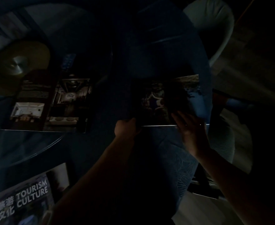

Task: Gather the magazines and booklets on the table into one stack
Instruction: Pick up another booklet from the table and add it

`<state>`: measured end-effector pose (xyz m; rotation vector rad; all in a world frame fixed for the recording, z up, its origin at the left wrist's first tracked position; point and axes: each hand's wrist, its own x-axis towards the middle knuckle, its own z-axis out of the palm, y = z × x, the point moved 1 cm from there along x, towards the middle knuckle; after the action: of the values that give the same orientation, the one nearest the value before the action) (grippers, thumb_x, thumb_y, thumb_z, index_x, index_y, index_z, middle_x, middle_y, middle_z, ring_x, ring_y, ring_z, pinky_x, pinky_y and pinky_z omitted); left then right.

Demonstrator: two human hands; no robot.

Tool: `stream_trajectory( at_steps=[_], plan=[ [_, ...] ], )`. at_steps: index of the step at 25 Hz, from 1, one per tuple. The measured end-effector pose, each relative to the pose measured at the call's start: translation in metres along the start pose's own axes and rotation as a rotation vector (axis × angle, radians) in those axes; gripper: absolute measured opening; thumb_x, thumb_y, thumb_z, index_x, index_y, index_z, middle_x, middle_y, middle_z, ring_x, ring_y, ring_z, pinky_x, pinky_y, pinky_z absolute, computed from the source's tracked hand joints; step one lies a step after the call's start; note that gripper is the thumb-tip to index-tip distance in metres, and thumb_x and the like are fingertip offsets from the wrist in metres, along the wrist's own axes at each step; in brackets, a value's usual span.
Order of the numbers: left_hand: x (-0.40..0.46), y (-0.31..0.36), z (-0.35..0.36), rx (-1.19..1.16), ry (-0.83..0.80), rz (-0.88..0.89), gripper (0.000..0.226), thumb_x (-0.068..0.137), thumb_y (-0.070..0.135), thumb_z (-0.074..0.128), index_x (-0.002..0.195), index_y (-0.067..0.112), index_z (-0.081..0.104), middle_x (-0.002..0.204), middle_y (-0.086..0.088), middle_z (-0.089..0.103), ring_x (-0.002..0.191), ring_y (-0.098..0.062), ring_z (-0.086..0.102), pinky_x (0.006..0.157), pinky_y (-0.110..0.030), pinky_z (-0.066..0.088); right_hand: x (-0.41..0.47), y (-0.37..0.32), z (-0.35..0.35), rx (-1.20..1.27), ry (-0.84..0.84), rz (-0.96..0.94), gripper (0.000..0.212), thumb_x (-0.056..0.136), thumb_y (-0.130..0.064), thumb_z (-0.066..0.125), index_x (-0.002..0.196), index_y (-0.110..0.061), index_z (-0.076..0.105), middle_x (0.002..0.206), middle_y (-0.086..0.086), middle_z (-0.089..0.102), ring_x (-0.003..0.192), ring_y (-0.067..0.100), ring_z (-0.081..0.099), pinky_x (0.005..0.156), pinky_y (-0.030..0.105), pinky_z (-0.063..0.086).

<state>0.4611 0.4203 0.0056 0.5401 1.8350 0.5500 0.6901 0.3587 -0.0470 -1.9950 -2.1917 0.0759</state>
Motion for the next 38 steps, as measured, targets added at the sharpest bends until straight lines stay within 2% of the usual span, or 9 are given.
stream_trajectory(
  at_steps=[3,7,16,20,23,26,31,35,38],
  plan=[
    [-0.012,0.007,-0.008,0.150,-0.009,0.104,0.024,0.090,0.029,0.067,0.104,0.010,0.063,0.100,-0.011,0.069,0.085,-0.024,0.069,0.076,-0.039,0.060,0.005,0.011,-0.017,0.044,0.009,-0.024,0.075,0.069,0.010,0.062,0.137,-0.020,0.050,0.137,0.007,0.058,0.122,0.031,0.054,0.093,0.058,0.042],
    [-0.038,0.009,-0.015,0.777,0.172,0.694,0.041,0.090,0.046,0.059,0.120,0.018,0.057,0.125,-0.012,0.057,0.112,-0.033,0.056,0.092,-0.046,0.049,0.033,0.004,-0.065,0.047,-0.023,-0.110,0.059,0.072,0.010,0.065,0.123,-0.019,0.062,0.120,0.006,0.068,0.113,0.032,0.057,0.096,0.060,0.040],
    [-0.103,0.057,-0.043,0.726,0.201,1.398,0.007,0.086,0.018,0.063,0.090,0.014,0.066,0.081,-0.007,0.073,0.074,-0.030,0.068,0.062,-0.032,0.041,0.055,-0.081,-0.204,-0.065,0.281,-0.366,0.038,0.073,-0.012,0.069,0.107,-0.029,0.065,0.104,-0.001,0.068,0.122,0.034,0.042,0.106,0.073,0.012],
    [-0.118,0.043,-0.102,0.545,0.237,1.372,0.005,0.086,0.014,0.065,0.084,0.010,0.064,0.073,-0.007,0.069,0.064,-0.027,0.065,0.054,-0.029,0.042,0.034,-0.091,-0.205,0.148,0.640,-0.047,0.049,0.089,-0.053,0.057,0.135,-0.049,0.038,0.146,0.000,0.031,0.139,0.025,0.023,0.111,0.055,0.026],
    [-0.130,0.022,-0.148,0.604,0.206,1.394,0.013,0.081,0.015,0.073,0.091,0.009,0.068,0.080,-0.007,0.073,0.069,-0.021,0.068,0.060,-0.022,0.042,-0.006,-0.121,-0.164,0.565,0.803,0.127,0.093,0.079,-0.051,0.074,0.148,-0.023,0.019,0.152,0.017,0.028,0.141,0.028,0.027,0.114,0.049,0.029],
    [-0.136,-0.001,-0.190,0.558,0.200,1.379,0.030,0.069,0.015,0.086,0.094,0.013,0.069,0.080,-0.004,0.074,0.069,-0.007,0.063,0.063,-0.020,0.041,-0.026,-0.154,-0.131,0.809,0.646,0.391,0.109,0.068,-0.064,0.076,0.148,-0.025,0.014,0.153,0.011,0.025,0.140,0.020,0.029,0.112,0.045,0.033],
    [-0.133,-0.058,-0.262,-0.059,-0.018,0.993,0.010,0.092,0.011,0.066,0.093,0.019,0.070,0.081,0.019,0.075,0.075,0.007,0.066,0.064,-0.012,0.049,-0.037,-0.218,-0.098,1.038,0.012,0.382,0.067,0.088,-0.043,0.065,0.140,-0.011,0.038,0.143,0.015,0.045,0.127,0.025,0.048,0.098,0.027,0.039],
    [-0.123,-0.109,-0.319,-0.389,-0.016,0.788,0.018,0.093,0.019,0.060,0.100,0.007,0.072,0.089,-0.005,0.075,0.081,-0.016,0.068,0.068,-0.031,0.053,-0.044,-0.276,-0.093,1.399,-0.330,0.295,0.028,0.089,-0.043,0.062,0.114,-0.031,0.058,0.108,-0.008,0.064,0.088,-0.012,0.065,0.069,0.005,0.049],
    [-0.110,-0.157,-0.361,-0.554,0.091,0.477,0.023,0.091,0.031,0.062,0.093,0.012,0.075,0.090,-0.014,0.077,0.082,-0.032,0.073,0.067,-0.040,0.061,-0.048,-0.326,-0.081,1.579,-0.550,0.306,0.023,0.089,-0.028,0.063,0.109,-0.024,0.072,0.106,0.006,0.075,0.096,0.011,0.071,0.075,0.023,0.057]
  ],
)
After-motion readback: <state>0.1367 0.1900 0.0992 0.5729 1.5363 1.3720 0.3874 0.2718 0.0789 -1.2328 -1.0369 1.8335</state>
